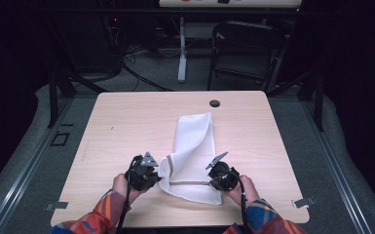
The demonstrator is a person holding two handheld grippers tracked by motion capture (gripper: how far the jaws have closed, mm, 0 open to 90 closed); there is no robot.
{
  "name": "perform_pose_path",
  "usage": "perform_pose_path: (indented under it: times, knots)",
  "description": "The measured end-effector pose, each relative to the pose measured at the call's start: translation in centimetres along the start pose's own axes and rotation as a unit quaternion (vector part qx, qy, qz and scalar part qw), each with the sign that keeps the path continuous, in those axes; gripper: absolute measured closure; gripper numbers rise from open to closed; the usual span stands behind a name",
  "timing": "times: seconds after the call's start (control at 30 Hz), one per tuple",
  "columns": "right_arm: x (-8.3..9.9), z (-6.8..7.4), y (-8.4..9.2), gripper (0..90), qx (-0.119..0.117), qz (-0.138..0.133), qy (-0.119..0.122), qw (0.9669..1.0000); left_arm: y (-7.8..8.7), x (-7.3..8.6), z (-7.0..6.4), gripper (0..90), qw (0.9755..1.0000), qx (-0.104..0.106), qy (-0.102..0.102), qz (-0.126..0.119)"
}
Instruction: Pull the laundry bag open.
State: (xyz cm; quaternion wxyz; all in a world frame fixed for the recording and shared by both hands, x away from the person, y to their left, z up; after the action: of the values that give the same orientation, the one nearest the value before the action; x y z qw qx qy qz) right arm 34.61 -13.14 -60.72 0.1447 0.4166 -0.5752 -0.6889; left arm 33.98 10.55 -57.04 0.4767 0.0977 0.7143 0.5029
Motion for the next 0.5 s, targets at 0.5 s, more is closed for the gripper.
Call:
perform_pose_path:
  times: [0.5]
  knots:
    - [0.52, -0.56, 0.29, 90.0, 0.001, 0.008, -0.018, 0.9998, -0.21, 0.25, 0.04, 86.6, 0.9999, 0.002, 0.001, 0.011]
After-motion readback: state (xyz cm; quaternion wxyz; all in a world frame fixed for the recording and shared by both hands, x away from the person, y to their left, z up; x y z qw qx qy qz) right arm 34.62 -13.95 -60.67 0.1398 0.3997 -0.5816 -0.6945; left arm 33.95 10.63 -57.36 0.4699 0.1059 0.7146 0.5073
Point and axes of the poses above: each handheld gripper's, and its own axes: y roughly backward along the jaws, x roughly out of its underside, z roughly to its left, the point moved 6 cm from there along -y, roughly forward along the jaws
